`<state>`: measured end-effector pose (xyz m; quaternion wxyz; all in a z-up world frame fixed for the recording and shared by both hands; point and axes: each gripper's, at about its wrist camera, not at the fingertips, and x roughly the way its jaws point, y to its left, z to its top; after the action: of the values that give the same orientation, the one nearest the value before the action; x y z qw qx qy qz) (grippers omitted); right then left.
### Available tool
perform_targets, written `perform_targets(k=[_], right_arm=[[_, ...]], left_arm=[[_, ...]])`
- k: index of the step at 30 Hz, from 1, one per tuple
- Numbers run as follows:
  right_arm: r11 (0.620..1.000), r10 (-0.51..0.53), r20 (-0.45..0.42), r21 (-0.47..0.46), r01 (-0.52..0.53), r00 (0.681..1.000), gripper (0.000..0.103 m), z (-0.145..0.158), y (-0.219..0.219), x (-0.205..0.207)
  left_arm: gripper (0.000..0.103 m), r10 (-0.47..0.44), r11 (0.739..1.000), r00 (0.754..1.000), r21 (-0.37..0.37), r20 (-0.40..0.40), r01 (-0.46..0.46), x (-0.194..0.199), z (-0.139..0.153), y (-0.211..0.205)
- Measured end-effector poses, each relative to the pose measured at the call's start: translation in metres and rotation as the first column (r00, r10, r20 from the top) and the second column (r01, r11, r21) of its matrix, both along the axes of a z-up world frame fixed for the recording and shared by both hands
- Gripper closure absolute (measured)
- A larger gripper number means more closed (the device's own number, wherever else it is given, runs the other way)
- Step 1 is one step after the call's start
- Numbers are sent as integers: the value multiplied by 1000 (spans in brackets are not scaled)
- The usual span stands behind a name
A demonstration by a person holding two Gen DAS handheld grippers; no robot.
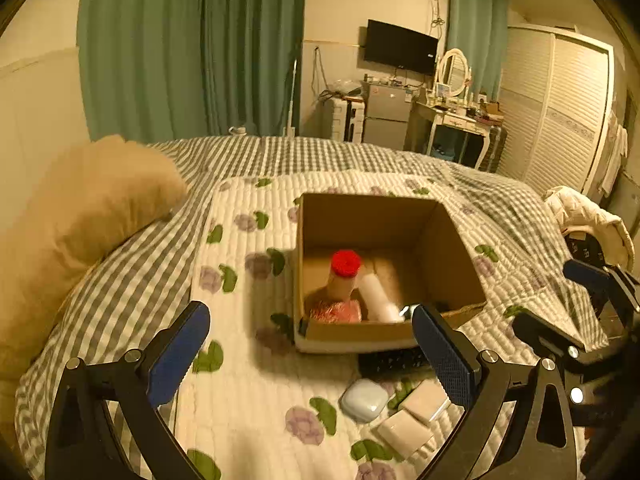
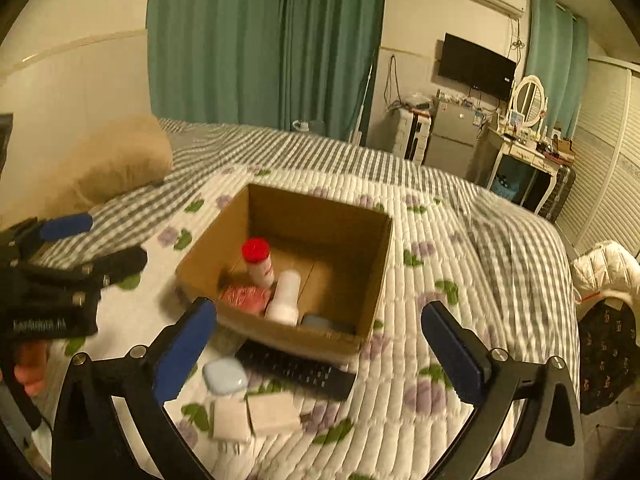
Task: Organize rigid objects
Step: 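Grasp the light-blue earbud case with left tool while right tool grasps the white charger cube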
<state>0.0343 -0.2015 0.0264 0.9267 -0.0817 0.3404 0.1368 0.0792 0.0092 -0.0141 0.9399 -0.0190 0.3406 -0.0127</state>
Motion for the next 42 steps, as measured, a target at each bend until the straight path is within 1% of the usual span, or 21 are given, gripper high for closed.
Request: perform_targets(k=[4, 8, 11, 14, 18, 19, 21, 22, 23, 24, 25, 28, 29, 34, 35, 36, 37, 38, 39, 42], right_arm=[[1000, 2, -42, -13, -2, 999, 0, -20, 8, -12], [1000, 8, -95, -9, -9, 995, 0, -44, 17, -20], [1000, 14, -184, 0, -14, 983, 0, -70, 23, -21], [1000, 13, -240, 1, -13, 971, 0, -88, 26, -23], [1000, 29, -317, -3, -31, 948, 1, -113, 35, -22], [999, 38, -333, -10, -44, 942, 3, -118, 39, -22], [998, 59, -370, -3, -64, 927, 15, -127, 44, -18], [997, 68, -403, 7, -71, 913, 18, -134, 47, -16], [997, 71, -428, 9, -74, 901, 23, -139, 48, -14], [997, 72, -442, 10, -75, 894, 29, -143, 49, -12], [997, 78, -459, 20, -78, 885, 32, -147, 50, -12], [995, 101, -472, 46, -90, 876, 39, -149, 54, -12], [994, 113, -477, 59, -97, 871, 44, -150, 55, -12], [991, 130, -489, 93, -97, 862, 45, -156, 62, -3], [991, 127, -493, 96, -92, 861, 48, -158, 63, -1], [992, 120, -495, 91, -86, 861, 54, -161, 64, 3], [993, 115, -495, 85, -83, 862, 59, -163, 64, 4], [993, 114, -492, 87, -82, 863, 62, -163, 64, 4], [993, 115, -482, 90, -81, 869, 62, -161, 63, 2], [994, 105, -401, 77, -81, 910, 62, -140, 59, -7]], left_arm=[[0, 10, 1000, 999, 13, -34, -10, -7, -21, 3], [0, 8, 1000, 997, 2, -81, -8, -10, -42, 7], [0, 11, 1000, 994, 13, -109, -10, -12, -58, 10], [0, 13, 1000, 991, 18, -134, -10, -18, -73, 12], [0, 1, 1000, 987, 17, -159, 2, -20, -85, 13], [0, -1, 1000, 987, 20, -160, 5, -20, -87, 13], [0, -4, 1000, 987, 28, -160, 9, -21, -88, 11], [0, -5, 1000, 987, 28, -160, 10, -21, -89, 11], [0, -7, 1000, 987, 27, -160, 11, -21, -89, 11], [0, -8, 1000, 987, 24, -160, 12, -21, -90, 11], [0, -9, 1000, 987, 24, -160, 13, -22, -90, 11], [0, -8, 1000, 986, 26, -164, 12, -22, -91, 12], [0, -7, 1000, 986, 26, -166, 12, -21, -92, 11], [0, -4, 999, 985, 31, -171, 10, -20, -95, 11], [0, -4, 999, 985, 32, -172, 10, -20, -95, 11], [0, -3, 999, 985, 31, -174, 9, -20, -96, 12], [0, -2, 999, 984, 31, -176, 8, -20, -96, 12], [0, -2, 999, 984, 33, -179, 8, -19, -96, 12], [0, -1, 999, 983, 37, -183, 8, -19, -96, 12], [0, -4, 998, 982, 56, -190, 15, -17, -95, 9]])
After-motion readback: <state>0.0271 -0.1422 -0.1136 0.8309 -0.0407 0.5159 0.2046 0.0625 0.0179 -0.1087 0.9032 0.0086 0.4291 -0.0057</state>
